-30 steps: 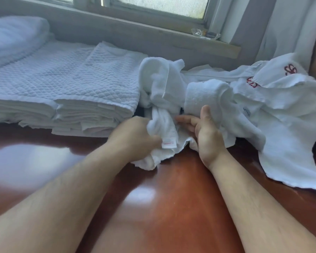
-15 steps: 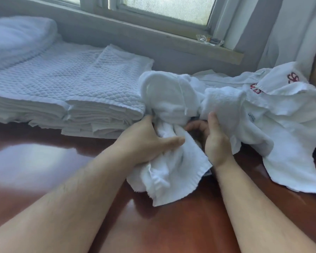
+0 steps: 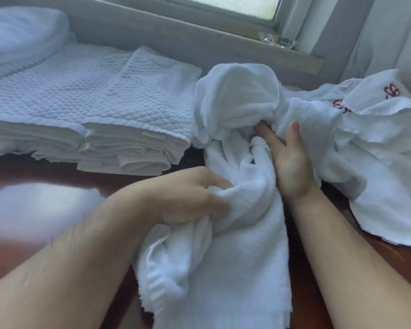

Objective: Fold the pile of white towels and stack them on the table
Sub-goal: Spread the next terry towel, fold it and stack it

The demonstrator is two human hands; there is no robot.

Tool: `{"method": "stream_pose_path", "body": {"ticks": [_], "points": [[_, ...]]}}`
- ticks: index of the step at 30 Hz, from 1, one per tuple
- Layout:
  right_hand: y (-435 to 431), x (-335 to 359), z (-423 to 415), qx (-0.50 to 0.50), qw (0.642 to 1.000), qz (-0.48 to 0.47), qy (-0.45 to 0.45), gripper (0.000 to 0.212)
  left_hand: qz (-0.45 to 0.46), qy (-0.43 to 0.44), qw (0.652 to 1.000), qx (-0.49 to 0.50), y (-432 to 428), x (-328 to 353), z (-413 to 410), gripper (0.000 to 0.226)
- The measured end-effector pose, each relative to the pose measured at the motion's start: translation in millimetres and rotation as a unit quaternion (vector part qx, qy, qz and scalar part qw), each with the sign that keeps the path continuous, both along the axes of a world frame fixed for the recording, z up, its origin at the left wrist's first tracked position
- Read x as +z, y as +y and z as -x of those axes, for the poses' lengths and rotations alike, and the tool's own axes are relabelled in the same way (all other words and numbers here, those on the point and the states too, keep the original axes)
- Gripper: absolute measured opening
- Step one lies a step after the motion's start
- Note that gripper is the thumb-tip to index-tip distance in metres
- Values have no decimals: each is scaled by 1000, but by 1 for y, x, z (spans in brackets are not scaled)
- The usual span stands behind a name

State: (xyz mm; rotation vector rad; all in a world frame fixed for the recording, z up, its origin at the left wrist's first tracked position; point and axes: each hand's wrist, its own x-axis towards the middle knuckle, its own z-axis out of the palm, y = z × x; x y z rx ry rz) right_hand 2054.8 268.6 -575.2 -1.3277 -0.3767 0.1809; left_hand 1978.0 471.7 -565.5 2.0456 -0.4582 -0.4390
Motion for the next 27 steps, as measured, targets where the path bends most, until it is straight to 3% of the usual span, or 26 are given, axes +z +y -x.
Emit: {"method": "stream_pose_path", "body": {"ticks": [3,5,7,10,13,15,18,20,22,24,27], "points": [[1,1,11,-106,987,115,-35,44,24,5,994,110,-6,-3,0,54],[0,3,19,-159,967,191,-55,37,3,-37,983,181,-8,-3,-5,69],[-2,4,26,-131,972,196,3,32,-26,-71,977,200,-5,-3,-9,76],[-2,5,36,-69,974,211,49,33,-18,-99,971,219,0,-8,-14,69],[-1,5,41,-14,980,193,45,31,35,-169,950,259,-1,-13,-17,35],[-3,6,41,25,987,154,40,20,115,-158,951,241,-5,-14,-17,25],[-7,10,42,102,985,128,60,20,135,-124,960,211,-8,-15,-17,50],[-7,14,43,146,979,100,98,38,109,-88,965,222,-9,-15,-19,77],[-8,14,44,155,976,105,114,66,118,-54,967,220,-9,-17,-20,88],[-10,11,43,122,974,181,64,54,144,-35,969,197,-8,-20,-22,91],[-13,11,43,102,968,228,21,32,207,-30,963,169,-4,-19,-24,68]]}}
